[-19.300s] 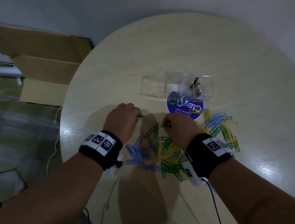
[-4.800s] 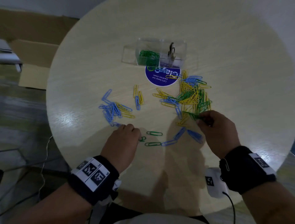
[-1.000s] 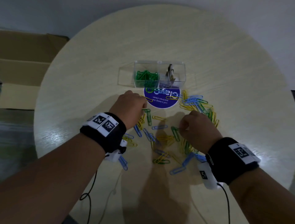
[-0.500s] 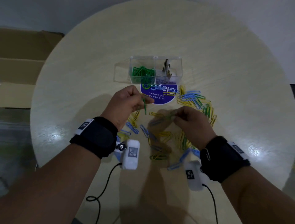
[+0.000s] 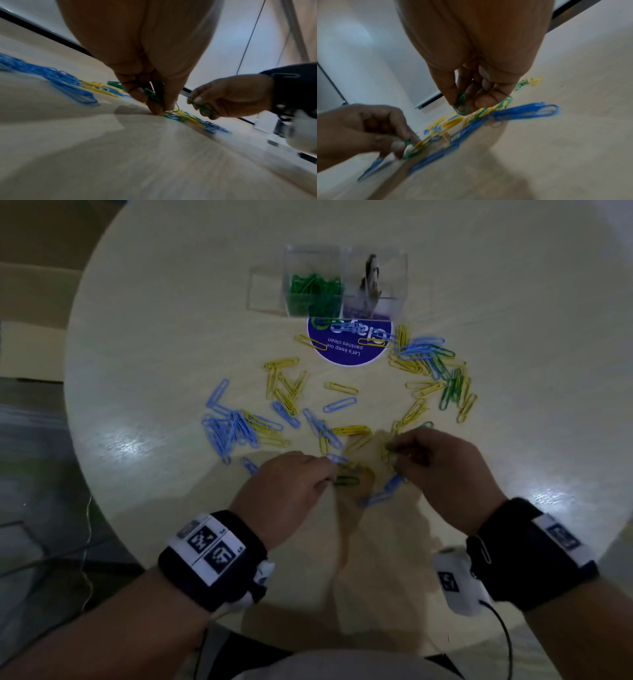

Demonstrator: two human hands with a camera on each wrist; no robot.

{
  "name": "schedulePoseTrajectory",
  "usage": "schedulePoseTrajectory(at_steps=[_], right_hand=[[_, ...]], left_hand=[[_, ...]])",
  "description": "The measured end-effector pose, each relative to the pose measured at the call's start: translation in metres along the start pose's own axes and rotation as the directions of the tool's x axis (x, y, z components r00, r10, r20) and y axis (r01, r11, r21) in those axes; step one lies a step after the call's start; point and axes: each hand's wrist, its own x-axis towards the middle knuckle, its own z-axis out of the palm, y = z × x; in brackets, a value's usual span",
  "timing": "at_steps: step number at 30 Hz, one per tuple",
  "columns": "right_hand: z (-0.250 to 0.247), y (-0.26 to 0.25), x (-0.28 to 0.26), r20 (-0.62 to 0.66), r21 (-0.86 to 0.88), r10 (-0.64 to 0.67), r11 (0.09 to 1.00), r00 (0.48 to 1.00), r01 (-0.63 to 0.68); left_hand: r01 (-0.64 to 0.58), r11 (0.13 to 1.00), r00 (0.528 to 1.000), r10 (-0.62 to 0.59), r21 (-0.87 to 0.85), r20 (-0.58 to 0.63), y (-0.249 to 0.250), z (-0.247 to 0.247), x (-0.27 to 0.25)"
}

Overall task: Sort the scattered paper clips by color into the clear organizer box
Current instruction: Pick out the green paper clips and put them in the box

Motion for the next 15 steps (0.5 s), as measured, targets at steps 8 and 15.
schedulePoseTrajectory(at_steps=[8,15], right_hand=[[0.007,0.006,-0.013,0.039,-0.234,-0.149,0.960,0.988,0.154],[0.043,-0.025,-0.007,0.366,-0.496,-0.381,0.692,0.849,0.524]], left_hand=[[0.179,0.982,0.963,-0.189,-0.068,-0.190,-0.024,-0.027,0.009],[0.272,0.962,0.947,-0.262,0.032,-0.184,-0.027,-0.030,0.008]])
